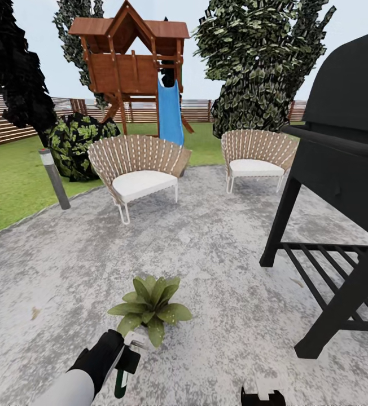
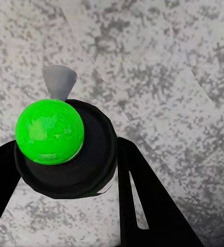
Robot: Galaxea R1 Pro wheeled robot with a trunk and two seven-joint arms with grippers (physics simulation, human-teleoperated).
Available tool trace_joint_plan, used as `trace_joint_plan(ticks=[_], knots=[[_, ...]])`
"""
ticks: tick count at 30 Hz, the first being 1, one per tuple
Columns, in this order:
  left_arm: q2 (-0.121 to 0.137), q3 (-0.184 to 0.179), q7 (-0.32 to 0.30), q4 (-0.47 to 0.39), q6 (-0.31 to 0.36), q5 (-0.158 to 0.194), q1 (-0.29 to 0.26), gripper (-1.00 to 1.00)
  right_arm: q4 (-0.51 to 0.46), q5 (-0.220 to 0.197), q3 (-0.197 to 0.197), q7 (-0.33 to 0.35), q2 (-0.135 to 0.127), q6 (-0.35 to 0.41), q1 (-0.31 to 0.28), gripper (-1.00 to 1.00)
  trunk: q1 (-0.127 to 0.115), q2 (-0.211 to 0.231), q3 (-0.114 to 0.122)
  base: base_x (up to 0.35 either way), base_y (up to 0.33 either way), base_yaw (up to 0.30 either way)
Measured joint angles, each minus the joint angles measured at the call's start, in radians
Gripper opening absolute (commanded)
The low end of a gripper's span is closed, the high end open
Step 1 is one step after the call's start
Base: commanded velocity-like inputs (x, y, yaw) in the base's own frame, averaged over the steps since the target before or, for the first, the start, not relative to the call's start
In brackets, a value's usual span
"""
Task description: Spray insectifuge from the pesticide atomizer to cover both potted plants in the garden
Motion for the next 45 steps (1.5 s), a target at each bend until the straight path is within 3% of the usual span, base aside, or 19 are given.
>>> trace_joint_plan(ticks=[5, 9, 13, 15, 19, 30, 45], knots=[[-0.002, -0.001, -0.001, 0.003, 0.001, 0.003, 0.001, -1.0, 0.001, 0.0, 0.0, 0.0, 0.0, 0.0, 0.0, 1.0, 0.0, 0.0, -0.001, 0.0, 0.0, 0.0], [-0.032, -0.003, -0.002, 0.011, 0.001, 0.003, 0.002, -1.0, 0.0, 0.0, 0.0, 0.0, 0.0, 0.0, 0.0, 1.0, 0.0, 0.0, -0.001, 0.0, 0.0, 0.0], [-0.037, -0.004, -0.002, 0.006, 0.001, -0.004, 0.003, -1.0, 0.0, 0.0, 0.0, 0.0, 0.0, 0.0, 0.0, 1.0, 0.0, 0.0, -0.001, 0.0, 0.0, 0.0], [-0.035, -0.004, -0.001, 0.002, 0.001, -0.006, 0.003, -1.0, 0.0, 0.0, 0.0, 0.0, 0.0, 0.0, 0.0, 1.0, 0.0, 0.0, -0.001, 0.0, 0.0, 0.0], [0.024, 0.003, 0.0, 0.0, 0.0, -0.009, 0.005, -1.0, 0.0, 0.0, 0.0, 0.0, 0.0, 0.0, 0.0, 1.0, 0.0, 0.0, 0.0, 0.0, 0.0, -0.144], [0.02, 0.005, 0.0, -0.001, 0.001, -0.005, 0.006, -1.0, 0.0, 0.0, 0.0, 0.0, 0.0, 0.0, 0.0, 1.0, 0.034, -0.063, -0.03, 0.0, 0.0, -0.027], [0.02, 0.006, 0.026, 0.001, -0.008, 0.002, 0.006, -1.0, 0.001, 0.003, 0.0, 0.002, -0.002, 0.0, 0.0, 1.0, 0.034, -0.063, -0.035, 0.0, 0.0, 0.004]])
